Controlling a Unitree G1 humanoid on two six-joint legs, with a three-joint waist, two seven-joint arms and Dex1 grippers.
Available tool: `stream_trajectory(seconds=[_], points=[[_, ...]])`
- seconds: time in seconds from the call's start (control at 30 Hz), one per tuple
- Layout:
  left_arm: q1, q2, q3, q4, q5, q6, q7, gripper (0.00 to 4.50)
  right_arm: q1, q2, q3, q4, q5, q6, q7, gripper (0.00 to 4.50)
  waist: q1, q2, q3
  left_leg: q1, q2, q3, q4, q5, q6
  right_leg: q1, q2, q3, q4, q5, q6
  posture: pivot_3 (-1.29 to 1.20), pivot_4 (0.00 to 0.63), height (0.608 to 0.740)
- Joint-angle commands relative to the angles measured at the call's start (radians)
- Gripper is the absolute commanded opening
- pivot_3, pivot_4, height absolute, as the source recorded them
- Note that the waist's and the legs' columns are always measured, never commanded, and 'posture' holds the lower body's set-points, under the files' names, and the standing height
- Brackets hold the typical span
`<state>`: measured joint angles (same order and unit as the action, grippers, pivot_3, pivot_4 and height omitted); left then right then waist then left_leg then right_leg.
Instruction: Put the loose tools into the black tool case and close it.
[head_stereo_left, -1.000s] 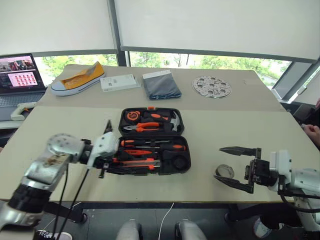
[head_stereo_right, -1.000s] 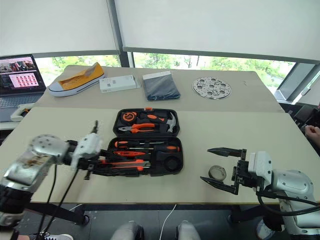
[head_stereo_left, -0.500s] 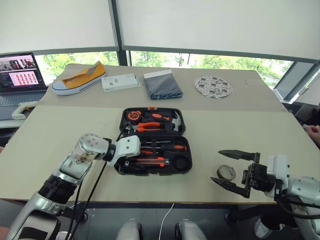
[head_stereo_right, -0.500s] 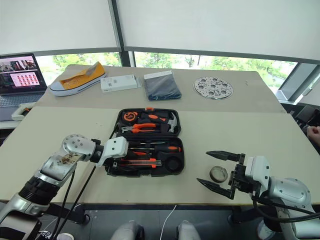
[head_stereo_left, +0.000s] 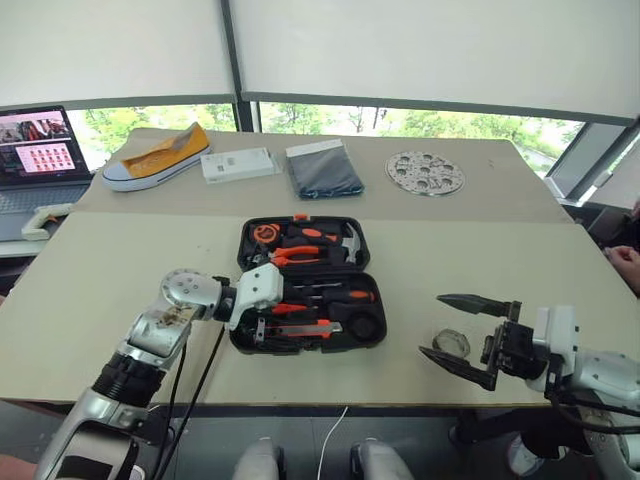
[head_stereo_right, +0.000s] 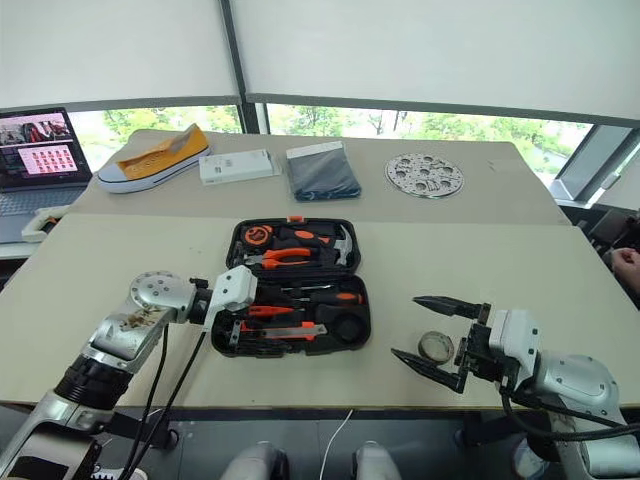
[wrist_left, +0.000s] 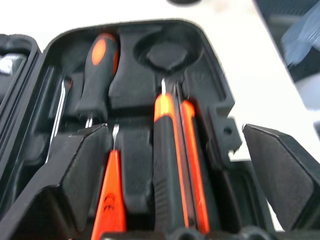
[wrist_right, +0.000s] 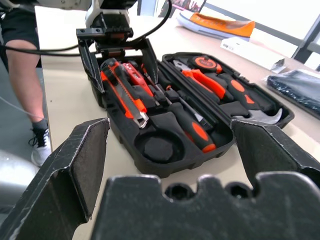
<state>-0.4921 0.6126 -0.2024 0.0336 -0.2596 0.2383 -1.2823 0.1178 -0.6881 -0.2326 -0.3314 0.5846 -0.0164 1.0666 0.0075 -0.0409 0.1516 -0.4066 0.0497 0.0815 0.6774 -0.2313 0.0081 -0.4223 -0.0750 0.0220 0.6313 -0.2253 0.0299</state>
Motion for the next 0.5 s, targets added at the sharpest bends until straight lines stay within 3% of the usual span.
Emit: stream_trajectory(seconds=[0.03,0.13,0.37,0.5], points=[[0.01,-0.014,0.046,0.019,-0.04,-0.073,-0.01,3.74,-0.029,0.007,-0.003,-0.024,0.026,0.018,-0.009,4.5,0.001,0.0,0.0,0.0,0.0,0.0,0.0,0.0,0.0,0.0,0.0,0.0,0.0,0.0,0.0,0.0,0.15,0.74],[0.028,-0.008,0.035,0.037,-0.011,-0.125,-0.014,2.48,-0.032,0.011,0.002,-0.021,0.022,0.018,-0.009,4.5,0.002,0.0,0.0,0.0,0.0,0.0,0.0,0.0,0.0,0.001,0.0,0.0,0.0,0.0,0.0,0.0,0.15,0.74],[0.09,0.007,-0.001,0.051,0.046,-0.198,-0.01,0.09,-0.024,0.019,0.004,-0.015,0.017,0.019,-0.006,4.5,0.003,0.0,0.0,0.0,0.0,0.0,0.0,0.0,0.0,0.0,-0.001,0.0,-0.001,0.002,-0.003,0.0,0.15,0.74],[0.099,-0.018,-0.017,0.068,0.074,-0.162,0.05,0.09,-0.017,0.02,0.004,-0.014,0.016,0.02,-0.004,4.5,0.006,0.0,0.0,0.0,0.0,0.0,0.0,0.0,0.0,0.001,-0.001,0.0,-0.001,0.002,-0.002,0.0,0.15,0.74]])
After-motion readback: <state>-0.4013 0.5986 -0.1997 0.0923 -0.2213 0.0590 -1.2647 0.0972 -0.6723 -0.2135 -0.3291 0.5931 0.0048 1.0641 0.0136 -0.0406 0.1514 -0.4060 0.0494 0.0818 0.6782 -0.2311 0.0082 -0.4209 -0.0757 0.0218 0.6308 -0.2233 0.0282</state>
